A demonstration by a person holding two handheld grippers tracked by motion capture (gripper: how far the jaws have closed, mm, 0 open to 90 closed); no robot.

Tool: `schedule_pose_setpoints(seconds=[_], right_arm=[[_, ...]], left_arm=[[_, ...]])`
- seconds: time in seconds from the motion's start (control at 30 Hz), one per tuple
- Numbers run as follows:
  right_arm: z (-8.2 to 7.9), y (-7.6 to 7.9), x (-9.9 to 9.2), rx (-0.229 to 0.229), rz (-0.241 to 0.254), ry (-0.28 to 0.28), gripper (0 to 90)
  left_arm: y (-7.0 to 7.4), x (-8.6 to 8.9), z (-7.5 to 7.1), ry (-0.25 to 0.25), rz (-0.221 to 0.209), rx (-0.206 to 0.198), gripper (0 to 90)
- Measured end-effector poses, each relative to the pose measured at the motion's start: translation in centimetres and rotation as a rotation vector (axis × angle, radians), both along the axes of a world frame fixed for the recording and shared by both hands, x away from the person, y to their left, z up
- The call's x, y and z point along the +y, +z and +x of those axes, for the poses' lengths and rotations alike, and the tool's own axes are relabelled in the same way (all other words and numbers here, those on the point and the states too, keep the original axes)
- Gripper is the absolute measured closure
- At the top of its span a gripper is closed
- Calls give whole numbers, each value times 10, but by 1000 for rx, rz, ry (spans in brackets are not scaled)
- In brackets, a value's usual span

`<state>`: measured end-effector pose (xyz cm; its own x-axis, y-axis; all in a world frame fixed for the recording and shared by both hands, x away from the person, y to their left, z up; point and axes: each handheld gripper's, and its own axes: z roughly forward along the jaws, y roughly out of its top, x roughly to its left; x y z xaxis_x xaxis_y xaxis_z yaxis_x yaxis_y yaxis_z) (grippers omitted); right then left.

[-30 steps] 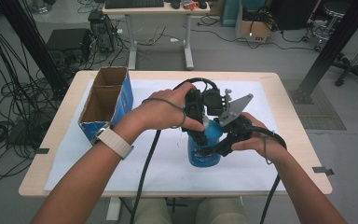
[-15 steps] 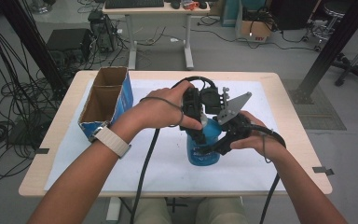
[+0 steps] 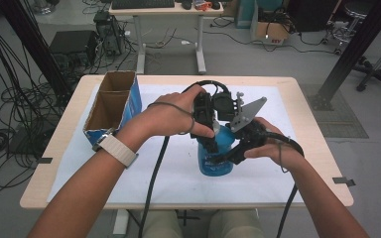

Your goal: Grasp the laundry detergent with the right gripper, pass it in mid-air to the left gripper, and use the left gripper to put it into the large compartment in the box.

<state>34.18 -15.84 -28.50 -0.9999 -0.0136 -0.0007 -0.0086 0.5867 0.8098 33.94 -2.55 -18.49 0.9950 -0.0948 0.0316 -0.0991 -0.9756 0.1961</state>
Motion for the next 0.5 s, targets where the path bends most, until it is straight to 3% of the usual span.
schedule_pose_setpoints(seconds=[0.5], right_arm=[[1, 2, 0, -1, 3, 3, 424]], left_arm=[[2, 1, 1, 1, -5, -2, 372]])
